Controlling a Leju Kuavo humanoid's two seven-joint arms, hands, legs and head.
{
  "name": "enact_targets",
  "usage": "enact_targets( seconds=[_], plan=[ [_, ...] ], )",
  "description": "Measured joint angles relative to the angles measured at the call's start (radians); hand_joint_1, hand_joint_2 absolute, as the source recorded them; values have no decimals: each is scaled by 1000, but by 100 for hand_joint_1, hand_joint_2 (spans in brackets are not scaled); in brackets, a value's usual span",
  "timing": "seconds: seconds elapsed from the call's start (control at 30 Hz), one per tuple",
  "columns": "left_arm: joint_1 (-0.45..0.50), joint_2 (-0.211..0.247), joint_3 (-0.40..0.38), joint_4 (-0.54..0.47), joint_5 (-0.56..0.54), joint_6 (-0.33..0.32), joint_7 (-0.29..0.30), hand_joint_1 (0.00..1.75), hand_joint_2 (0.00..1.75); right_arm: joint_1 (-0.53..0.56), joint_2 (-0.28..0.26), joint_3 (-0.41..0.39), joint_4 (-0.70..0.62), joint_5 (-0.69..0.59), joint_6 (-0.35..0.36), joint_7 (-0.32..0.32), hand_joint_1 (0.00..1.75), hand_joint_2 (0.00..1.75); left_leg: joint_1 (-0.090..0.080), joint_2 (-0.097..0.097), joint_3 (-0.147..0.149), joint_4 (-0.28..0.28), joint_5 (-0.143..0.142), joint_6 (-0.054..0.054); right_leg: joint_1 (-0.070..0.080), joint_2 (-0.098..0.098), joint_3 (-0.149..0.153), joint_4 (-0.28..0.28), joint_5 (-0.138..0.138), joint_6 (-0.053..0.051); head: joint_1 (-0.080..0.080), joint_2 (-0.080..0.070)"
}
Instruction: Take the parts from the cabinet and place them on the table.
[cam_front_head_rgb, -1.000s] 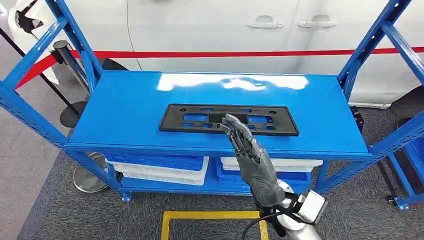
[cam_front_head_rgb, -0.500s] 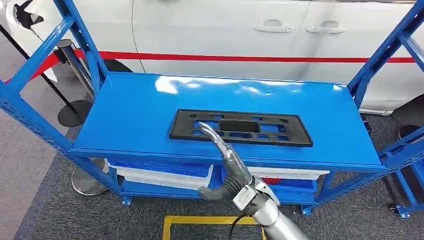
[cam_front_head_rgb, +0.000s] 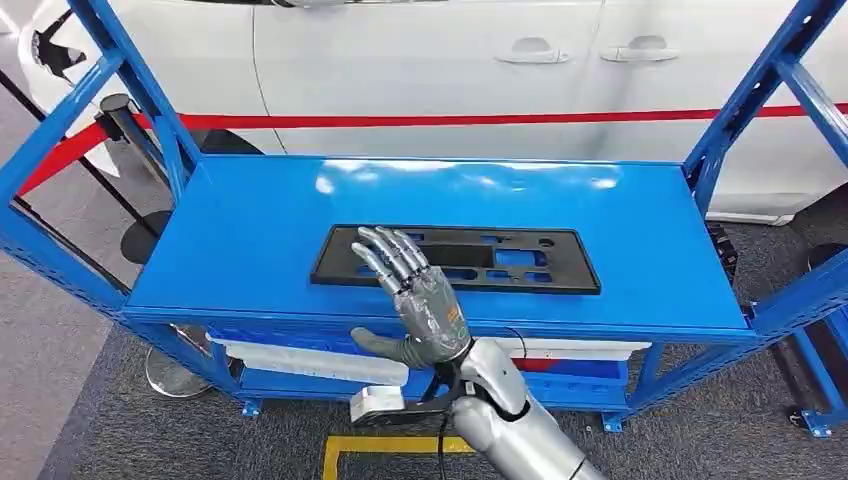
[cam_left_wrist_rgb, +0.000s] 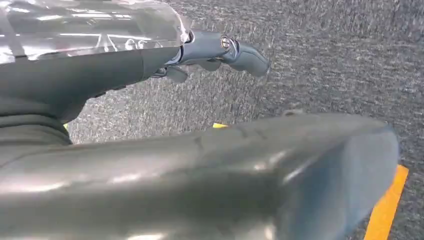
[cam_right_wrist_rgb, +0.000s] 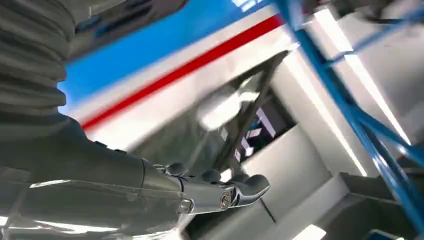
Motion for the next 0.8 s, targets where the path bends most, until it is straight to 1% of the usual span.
enact_targets(
  seconds=[0.03,0.07,0.1,0.13,0.17,0.23,0.27,0.3,0.33,0.37,0.4,0.43,0.47,0.5,0.53,0.57,0.6,0.63,0.7,0.77,0.8],
  plan=[
    [-1,0,-5,0,0,0,0,0,0,-13,6,14,19,90,-18,49,0,175,0,0,35,-74,46,2,0,2,1,4,-2,0,0,0],
    [-2,0,-9,0,-1,-2,-2,0,0,-26,13,28,40,151,-24,85,0,175,0,0,79,-163,91,5,0,3,1,8,-5,2,0,0],
    [-4,1,-11,0,-2,-3,-3,0,0,-40,21,39,63,194,-26,108,0,175,0,0,121,-249,122,9,0,4,0,15,-11,5,0,0],
    [-8,2,-13,0,-3,-7,-3,0,0,-53,27,48,87,217,-28,123,0,175,-7,-1,133,-270,102,13,9,5,-4,21,-14,10,-1,0],
    [-12,2,-18,0,-5,-8,-4,0,0,-66,32,57,115,237,-28,138,0,175,-7,-2,129,-272,108,21,7,6,-7,22,-13,15,2,0],
    [-12,3,-28,0,-10,-9,-4,0,0,-91,45,71,181,268,-27,167,0,175,-9,-3,128,-272,109,27,5,6,-6,19,-11,20,2,0],
    [-12,3,-31,0,-10,-11,-4,0,0,-105,50,74,208,277,-26,175,0,175,-5,-3,129,-278,112,32,7,7,-6,19,-12,26,2,0],
    [-14,2,-35,0,-10,-12,-4,0,0,-119,57,76,242,286,-27,185,0,175,1,0,134,-285,117,40,4,7,-7,31,-23,32,2,0],
    [-16,3,-37,0,-10,-14,-4,0,0,-132,62,78,269,291,-27,190,0,175,2,0,134,-288,118,45,4,4,-24,65,-49,38,6,0],
    [-17,4,-39,0,-11,-16,-4,0,0,-142,65,81,293,293,-27,194,0,175,2,1,133,-288,118,47,0,3,-61,141,-90,44,6,0],
    [-16,4,-42,0,-11,-17,-4,0,0,-146,67,82,311,294,-27,195,0,175,2,1,133,-287,118,48,-4,2,-99,221,-126,48,6,0],
    [-15,4,-45,0,-11,-17,-3,0,0,-146,68,82,331,295,-27,199,0,175,2,1,133,-287,118,48,-7,2,-137,294,-150,52,6,0],
    [-15,4,-48,0,-11,-17,-2,0,0,-147,69,83,351,297,-25,205,0,175,2,0,133,-287,117,48,-10,1,-157,329,-150,53,6,0],
    [-15,4,-51,0,-11,-17,-1,0,0,-151,71,83,369,299,-25,214,0,175,3,-1,134,-287,117,47,-13,1,-154,314,-126,55,6,0],
    [-15,4,-53,0,-10,-17,0,0,0,-160,77,83,391,302,-24,224,0,175,4,-1,134,-285,116,46,-15,1,-130,255,-84,54,6,0],
    [-15,4,-54,0,-9,-17,1,0,0,-173,83,83,407,303,-25,230,0,175,4,-1,136,-284,114,43,-16,0,-91,169,-37,52,6,0],
    [-16,4,-56,0,-8,-17,1,0,0,-190,92,83,432,303,-27,237,0,175,5,-1,138,-283,111,39,-16,-3,-43,70,9,49,6,0],
    [-16,4,-58,0,-6,-16,1,0,0,-203,96,83,451,303,-28,237,0,175,1,0,137,-282,110,34,-12,-3,-23,30,-2,46,6,0],
    [-17,5,-59,0,-3,-15,1,0,0,-218,108,83,485,302,-31,237,0,175,-2,0,135,-282,111,21,-6,-1,-27,23,2,39,5,0],
    [-16,5,-61,0,-1,-14,2,0,0,-227,114,83,507,302,-32,242,0,175,3,0,138,-290,114,6,-3,0,-27,19,4,25,6,0],
    [-16,5,-61,0,0,-13,2,0,0,-234,123,83,520,303,-32,247,0,175,7,1,133,-282,105,1,-10,-1,-22,9,11,15,5,0]
  ],
)
